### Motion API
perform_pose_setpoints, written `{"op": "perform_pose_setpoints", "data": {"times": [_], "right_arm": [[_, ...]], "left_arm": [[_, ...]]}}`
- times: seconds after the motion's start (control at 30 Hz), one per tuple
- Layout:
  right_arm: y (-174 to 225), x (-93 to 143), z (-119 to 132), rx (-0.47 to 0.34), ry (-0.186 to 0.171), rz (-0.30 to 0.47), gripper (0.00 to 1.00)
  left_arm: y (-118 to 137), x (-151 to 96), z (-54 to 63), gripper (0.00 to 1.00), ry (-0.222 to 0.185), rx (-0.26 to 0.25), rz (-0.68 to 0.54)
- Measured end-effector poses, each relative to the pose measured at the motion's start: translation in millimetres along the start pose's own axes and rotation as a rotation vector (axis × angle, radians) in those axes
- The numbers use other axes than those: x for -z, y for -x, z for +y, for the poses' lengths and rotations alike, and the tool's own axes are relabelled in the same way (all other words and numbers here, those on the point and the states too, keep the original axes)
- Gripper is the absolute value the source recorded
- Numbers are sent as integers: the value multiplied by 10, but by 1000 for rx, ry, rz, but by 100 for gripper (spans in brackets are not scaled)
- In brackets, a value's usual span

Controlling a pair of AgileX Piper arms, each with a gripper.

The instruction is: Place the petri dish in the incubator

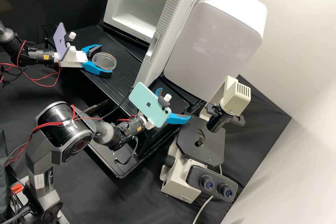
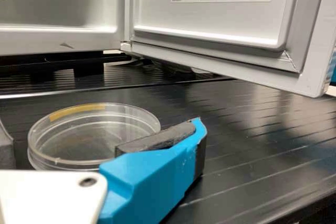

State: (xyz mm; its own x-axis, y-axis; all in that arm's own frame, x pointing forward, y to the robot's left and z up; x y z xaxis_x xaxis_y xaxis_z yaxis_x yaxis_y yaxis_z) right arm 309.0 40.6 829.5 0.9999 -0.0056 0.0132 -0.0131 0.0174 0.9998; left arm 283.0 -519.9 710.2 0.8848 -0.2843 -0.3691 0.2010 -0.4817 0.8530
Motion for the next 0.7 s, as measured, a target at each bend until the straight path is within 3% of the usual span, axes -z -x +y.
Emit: {"op": "perform_pose_setpoints", "data": {"times": [0.7], "right_arm": [[0, 0, 0, 0, 0, 0, 100]], "left_arm": [[12, -29, -19, 0, -3, -3, 3]]}}
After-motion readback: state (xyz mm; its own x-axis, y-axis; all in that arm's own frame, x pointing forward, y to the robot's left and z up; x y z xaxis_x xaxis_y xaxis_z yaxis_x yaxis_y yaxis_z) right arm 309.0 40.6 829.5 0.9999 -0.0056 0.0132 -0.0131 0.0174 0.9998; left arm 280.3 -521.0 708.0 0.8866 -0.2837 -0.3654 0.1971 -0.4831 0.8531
